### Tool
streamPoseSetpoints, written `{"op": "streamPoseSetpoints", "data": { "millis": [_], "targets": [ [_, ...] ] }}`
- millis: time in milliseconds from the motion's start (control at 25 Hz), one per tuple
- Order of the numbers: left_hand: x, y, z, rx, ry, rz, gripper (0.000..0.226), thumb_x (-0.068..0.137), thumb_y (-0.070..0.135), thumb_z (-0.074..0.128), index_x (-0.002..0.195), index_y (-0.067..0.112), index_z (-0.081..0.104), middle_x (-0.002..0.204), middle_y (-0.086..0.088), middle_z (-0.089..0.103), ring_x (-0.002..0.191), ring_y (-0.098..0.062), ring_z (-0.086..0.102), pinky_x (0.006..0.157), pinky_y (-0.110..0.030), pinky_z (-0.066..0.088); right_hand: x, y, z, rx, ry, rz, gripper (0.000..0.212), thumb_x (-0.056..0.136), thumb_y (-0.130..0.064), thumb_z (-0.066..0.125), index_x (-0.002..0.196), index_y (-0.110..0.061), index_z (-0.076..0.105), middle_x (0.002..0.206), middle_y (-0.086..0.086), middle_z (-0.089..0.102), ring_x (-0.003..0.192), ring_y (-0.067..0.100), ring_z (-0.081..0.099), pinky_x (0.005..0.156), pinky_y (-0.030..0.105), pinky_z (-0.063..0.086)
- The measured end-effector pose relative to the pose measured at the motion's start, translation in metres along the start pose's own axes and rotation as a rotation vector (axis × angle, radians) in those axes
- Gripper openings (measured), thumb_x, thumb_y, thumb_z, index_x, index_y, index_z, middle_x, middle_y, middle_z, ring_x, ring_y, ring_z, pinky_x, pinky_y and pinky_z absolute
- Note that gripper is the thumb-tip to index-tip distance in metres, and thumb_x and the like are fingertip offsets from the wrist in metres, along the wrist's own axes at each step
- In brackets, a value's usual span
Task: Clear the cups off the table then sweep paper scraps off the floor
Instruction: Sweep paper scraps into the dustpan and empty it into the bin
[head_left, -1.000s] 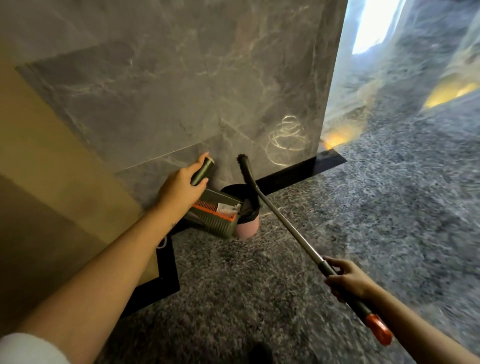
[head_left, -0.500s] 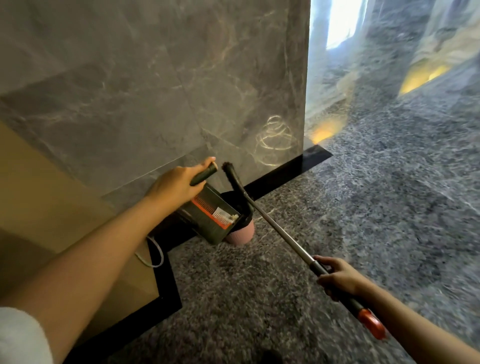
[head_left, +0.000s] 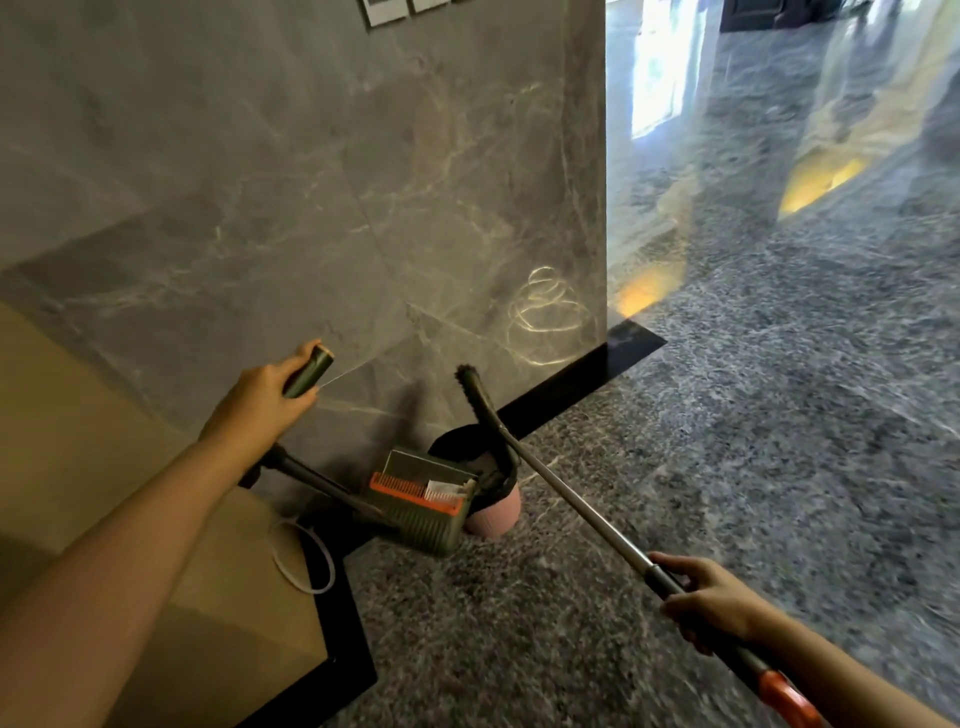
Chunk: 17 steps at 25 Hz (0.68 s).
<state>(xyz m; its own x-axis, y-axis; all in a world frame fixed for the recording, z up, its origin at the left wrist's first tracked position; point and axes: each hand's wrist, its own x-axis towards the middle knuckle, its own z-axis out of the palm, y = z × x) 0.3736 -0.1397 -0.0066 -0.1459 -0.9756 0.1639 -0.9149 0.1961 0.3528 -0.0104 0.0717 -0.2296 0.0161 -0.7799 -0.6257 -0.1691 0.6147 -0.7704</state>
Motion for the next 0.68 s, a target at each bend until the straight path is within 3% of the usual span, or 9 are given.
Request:
{"op": "streamPoseSetpoints", "data": {
  "millis": [160,360,440,560,680],
  "targets": [
    [0.013,-0.021,-0.013,0.024,0.021,0.018,0.058,0.088,0.013,0.064,0.141,0.021,0.043,0.083,-0.017,0.057,0.069,-0.031,0.052,0.063,-0.037,0.037,0.002,-0.006,0.003,-0.004,0.007,0.003,0.069,0.081,0.015,0.050,0.141,-0.015,0.038,0.056,0.010,0.052,0.033,0.016,0.047,0.031,0.020,0.039],
    [0.033,-0.006,-0.019,0.133,-0.008,0.098,0.058,0.088,0.018,0.063,0.142,0.028,0.042,0.090,-0.023,0.062,0.076,-0.038,0.059,0.062,-0.035,0.038,0.004,-0.009,0.008,-0.011,-0.003,0.007,0.068,0.081,0.014,0.051,0.141,-0.014,0.038,0.062,0.012,0.054,0.034,0.017,0.048,0.032,0.021,0.039],
    [0.025,0.016,0.000,0.230,-0.095,0.211,0.063,0.090,0.024,0.062,0.144,0.035,0.032,0.098,-0.024,0.065,0.083,-0.038,0.062,0.063,-0.034,0.040,0.004,-0.009,0.009,-0.019,0.000,0.008,0.068,0.081,0.014,0.052,0.142,-0.014,0.037,0.064,0.013,0.054,0.035,0.017,0.049,0.033,0.021,0.040],
    [-0.007,0.048,0.049,0.458,-0.300,0.436,0.067,0.096,0.038,0.049,0.140,0.051,0.000,0.099,-0.011,0.065,0.083,-0.027,0.063,0.070,-0.036,0.051,0.003,-0.009,0.009,-0.035,-0.004,0.006,0.070,0.081,0.011,0.055,0.143,-0.016,0.036,0.068,0.012,0.057,0.037,0.016,0.051,0.035,0.022,0.042],
    [-0.043,0.066,0.088,0.586,-0.351,0.652,0.065,0.100,0.037,0.042,0.139,0.051,-0.008,0.102,-0.007,0.064,0.085,-0.024,0.064,0.067,-0.034,0.047,0.003,-0.008,0.009,-0.049,-0.005,-0.007,0.070,0.081,0.008,0.057,0.143,-0.018,0.037,0.071,0.012,0.059,0.038,0.015,0.053,0.036,0.022,0.043]
  ]
}}
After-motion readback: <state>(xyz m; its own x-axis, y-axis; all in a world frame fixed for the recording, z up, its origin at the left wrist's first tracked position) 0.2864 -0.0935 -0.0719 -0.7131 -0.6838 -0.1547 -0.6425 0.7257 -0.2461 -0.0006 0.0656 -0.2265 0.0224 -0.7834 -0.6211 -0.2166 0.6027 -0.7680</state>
